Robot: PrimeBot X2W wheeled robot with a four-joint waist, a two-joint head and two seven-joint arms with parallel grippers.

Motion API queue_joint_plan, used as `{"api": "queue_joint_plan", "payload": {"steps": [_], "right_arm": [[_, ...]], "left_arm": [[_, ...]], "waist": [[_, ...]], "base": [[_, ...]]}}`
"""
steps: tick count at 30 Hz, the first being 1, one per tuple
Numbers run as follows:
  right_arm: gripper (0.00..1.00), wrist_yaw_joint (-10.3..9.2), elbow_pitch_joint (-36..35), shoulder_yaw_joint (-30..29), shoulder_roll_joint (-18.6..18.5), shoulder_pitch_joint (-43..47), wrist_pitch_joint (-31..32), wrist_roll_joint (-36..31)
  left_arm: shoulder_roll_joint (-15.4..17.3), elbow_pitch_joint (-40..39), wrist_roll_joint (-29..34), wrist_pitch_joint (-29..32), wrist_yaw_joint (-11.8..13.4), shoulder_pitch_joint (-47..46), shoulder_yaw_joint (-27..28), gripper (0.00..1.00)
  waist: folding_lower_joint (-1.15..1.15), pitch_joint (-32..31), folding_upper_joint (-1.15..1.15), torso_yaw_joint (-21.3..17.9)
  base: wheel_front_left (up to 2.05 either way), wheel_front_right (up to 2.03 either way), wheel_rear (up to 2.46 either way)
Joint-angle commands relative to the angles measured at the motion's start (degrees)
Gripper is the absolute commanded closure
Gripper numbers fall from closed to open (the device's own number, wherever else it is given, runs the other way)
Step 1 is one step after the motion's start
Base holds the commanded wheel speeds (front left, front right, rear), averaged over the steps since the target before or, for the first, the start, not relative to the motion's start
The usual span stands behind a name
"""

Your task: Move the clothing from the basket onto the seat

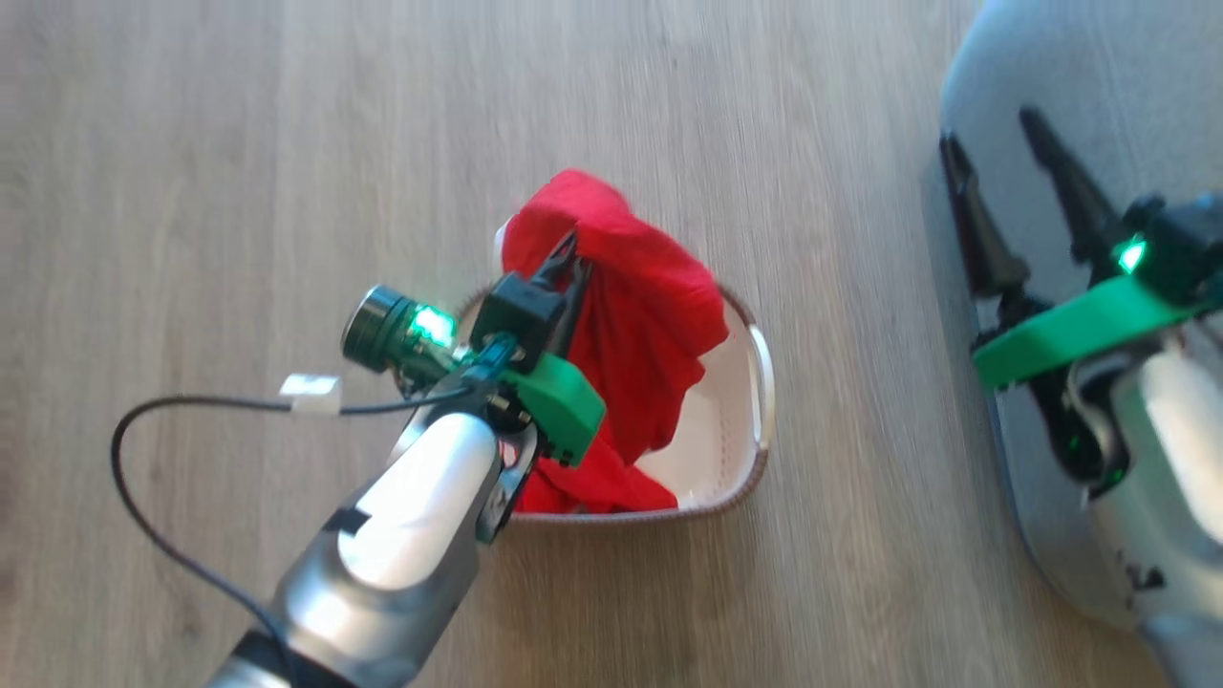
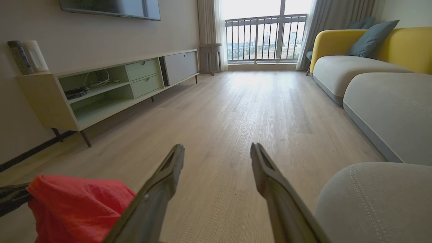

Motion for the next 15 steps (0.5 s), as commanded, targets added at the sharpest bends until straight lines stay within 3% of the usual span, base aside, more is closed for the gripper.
{"api": "queue_joint_plan", "payload": {"steps": [1, 15], "right_arm": [[0.0, -0.01, -1.0, -0.2, 0.3, 1.7, -0.3, -0.2], [0.0, -0.01, 1.3, -1.4, 3.0, 8.2, -0.3, -2.1]], "left_arm": [[0.6, -3.0, 0.9, -0.7, -0.5, 0.2, 3.3, 1.0], [0.5, -15.2, 6.3, -0.7, -5.2, 1.5, 11.6, 1.0]], "waist": [[0.01, -3.6, -0.01, 1.3], [0.01, -9.8, -0.01, 1.7]], "base": [[0.0, 0.0, 0.0], [0.0, 0.0, 0.0]]}}
